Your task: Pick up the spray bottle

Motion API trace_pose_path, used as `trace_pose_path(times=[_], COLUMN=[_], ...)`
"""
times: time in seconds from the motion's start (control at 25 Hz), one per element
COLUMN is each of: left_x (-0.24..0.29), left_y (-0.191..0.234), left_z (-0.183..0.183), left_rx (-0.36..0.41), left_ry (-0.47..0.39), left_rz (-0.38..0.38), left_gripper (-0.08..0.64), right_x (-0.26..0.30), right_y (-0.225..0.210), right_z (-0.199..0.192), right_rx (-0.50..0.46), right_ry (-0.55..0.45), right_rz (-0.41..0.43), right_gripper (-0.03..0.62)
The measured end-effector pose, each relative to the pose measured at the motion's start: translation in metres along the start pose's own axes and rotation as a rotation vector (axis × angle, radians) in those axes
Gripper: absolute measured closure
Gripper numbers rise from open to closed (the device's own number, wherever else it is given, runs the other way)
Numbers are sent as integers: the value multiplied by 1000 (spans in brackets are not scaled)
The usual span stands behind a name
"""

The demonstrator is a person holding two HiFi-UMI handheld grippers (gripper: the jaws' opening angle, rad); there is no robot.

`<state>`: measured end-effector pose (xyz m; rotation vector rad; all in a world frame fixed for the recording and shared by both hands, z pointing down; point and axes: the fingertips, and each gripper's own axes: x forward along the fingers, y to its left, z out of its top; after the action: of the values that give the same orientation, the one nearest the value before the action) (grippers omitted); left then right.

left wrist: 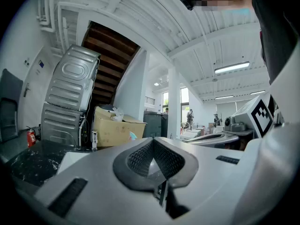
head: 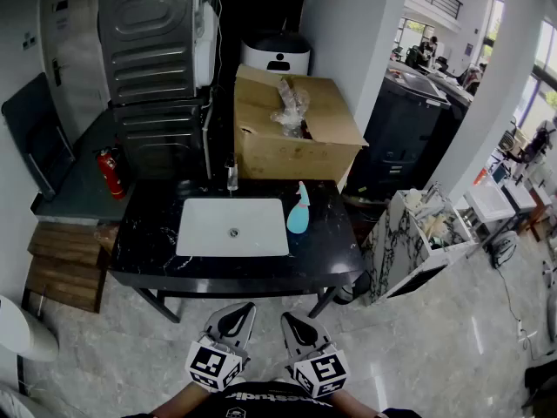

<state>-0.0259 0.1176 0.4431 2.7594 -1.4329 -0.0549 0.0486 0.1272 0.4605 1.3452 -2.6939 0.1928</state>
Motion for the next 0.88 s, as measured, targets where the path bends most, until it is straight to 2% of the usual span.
trace_pose_path(times=[0.12, 0.36, 0.48, 0.88], left_x=[-4, -17, -22, -28], left_y=[2, 26, 36, 41], left_z=[-1, 1, 3, 0], left_rx=[-3, -26, -36, -42], left_ry=[4, -4, -14, -16], left_rz=[19, 98, 117, 63], left_gripper=[546, 546, 545, 545], right_x=[-4, -15, -17, -6], right_y=[-4, -23, -25, -10], right_z=[1, 3, 5, 0], right_rx=[8, 21, 19, 54], right_ry=[-3, -28, -32, -33], right_rz=[-27, -131, -150, -167], right_gripper=[555, 555, 555, 555])
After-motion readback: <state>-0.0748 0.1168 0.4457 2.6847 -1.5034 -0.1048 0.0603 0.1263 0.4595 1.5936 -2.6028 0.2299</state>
